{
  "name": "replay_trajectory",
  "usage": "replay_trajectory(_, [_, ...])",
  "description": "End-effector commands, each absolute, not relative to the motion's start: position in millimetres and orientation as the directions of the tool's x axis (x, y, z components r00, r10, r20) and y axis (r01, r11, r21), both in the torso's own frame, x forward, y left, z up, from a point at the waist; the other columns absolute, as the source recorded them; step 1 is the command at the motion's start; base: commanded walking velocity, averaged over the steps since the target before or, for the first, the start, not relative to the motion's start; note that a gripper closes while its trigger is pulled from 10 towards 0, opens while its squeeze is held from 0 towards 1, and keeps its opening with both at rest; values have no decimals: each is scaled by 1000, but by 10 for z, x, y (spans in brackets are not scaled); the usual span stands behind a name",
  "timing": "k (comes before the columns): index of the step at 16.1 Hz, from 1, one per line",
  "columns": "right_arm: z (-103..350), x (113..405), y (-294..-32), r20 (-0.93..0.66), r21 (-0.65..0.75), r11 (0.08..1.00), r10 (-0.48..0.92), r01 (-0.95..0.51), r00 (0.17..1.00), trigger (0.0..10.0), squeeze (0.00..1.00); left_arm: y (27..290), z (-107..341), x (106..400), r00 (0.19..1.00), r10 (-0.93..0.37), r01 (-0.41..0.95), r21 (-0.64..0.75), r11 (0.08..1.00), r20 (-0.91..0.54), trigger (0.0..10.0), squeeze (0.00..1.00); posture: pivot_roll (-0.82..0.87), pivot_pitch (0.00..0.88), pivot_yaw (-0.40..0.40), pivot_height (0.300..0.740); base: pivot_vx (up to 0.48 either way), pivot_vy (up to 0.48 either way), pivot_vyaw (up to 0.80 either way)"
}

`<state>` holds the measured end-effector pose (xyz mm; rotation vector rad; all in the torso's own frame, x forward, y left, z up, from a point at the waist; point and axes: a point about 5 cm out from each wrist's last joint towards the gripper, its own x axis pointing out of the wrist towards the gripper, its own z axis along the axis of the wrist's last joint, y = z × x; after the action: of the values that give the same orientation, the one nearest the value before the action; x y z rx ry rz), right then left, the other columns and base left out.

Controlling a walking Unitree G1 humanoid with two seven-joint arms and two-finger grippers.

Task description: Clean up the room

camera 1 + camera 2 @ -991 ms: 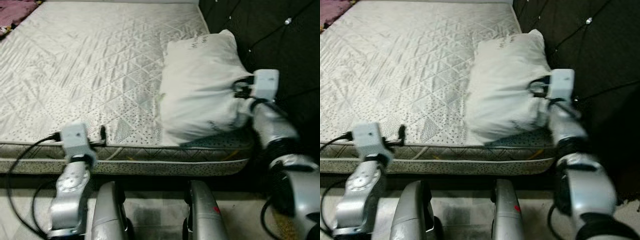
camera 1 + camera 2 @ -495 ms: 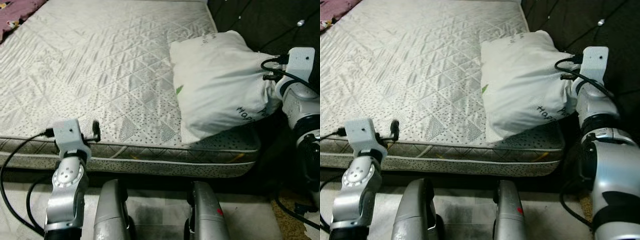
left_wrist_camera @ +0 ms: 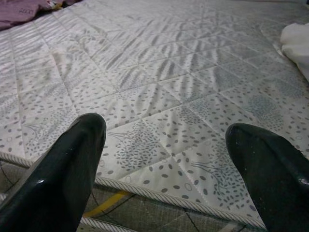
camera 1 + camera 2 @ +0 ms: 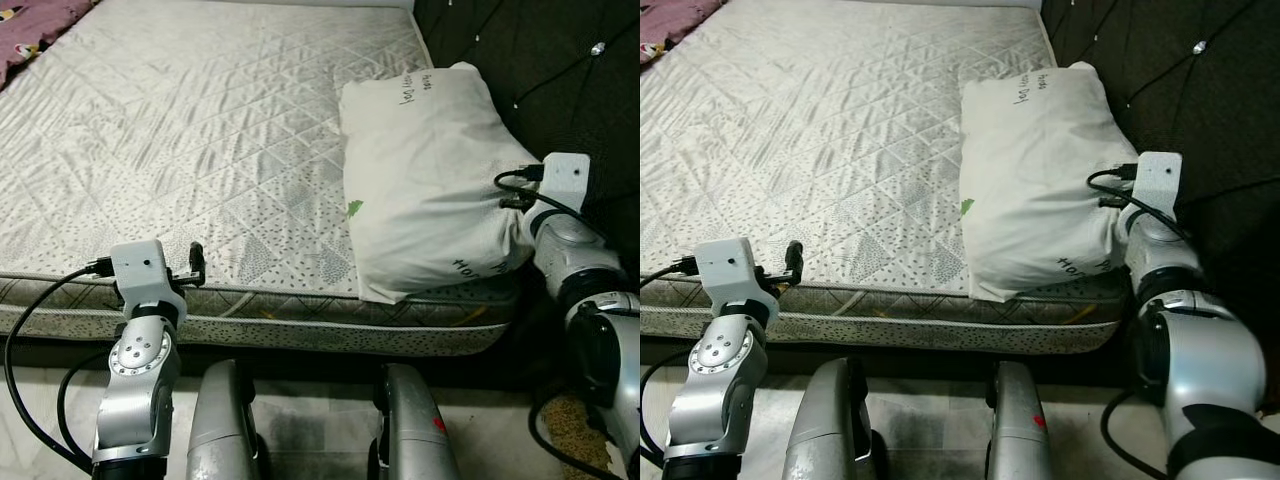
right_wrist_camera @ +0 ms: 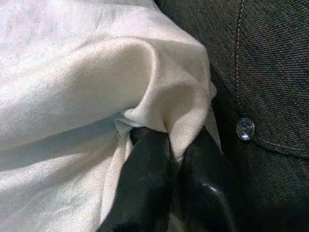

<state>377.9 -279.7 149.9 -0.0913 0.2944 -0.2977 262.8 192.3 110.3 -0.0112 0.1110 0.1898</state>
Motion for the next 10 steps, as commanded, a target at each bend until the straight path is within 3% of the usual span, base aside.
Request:
replay_trajectory(1, [1547,3820,-2723,-228,-117,953,-298,278,927,10000,1000,1915,1092,2628,978,174,-174,8,985,-119,10000,0,-52,27,-4,577,0,0,0])
replay_trajectory(3, [1534,3801,-2733,-184,-152,928,-366,341,912,10000,1000,1915,1110,2659,978,172,-172,10,985,-115,10000,0,-54,25,-1,577,0,0,0])
replay_trajectory(6, [1377,3741,-2680,-178,-183,929,-352,320,919,10000,1000,1931,1117,2661,975,193,-191,25,981,-107,10000,0,-53,22,0,577,0,0,0])
replay_trajectory(10, [933,3490,-2734,-291,-218,928,-357,301,888,10000,1000,1952,1094,2644,975,190,-189,24,982,-115,10000,0,-61,13,9,577,0,0,0])
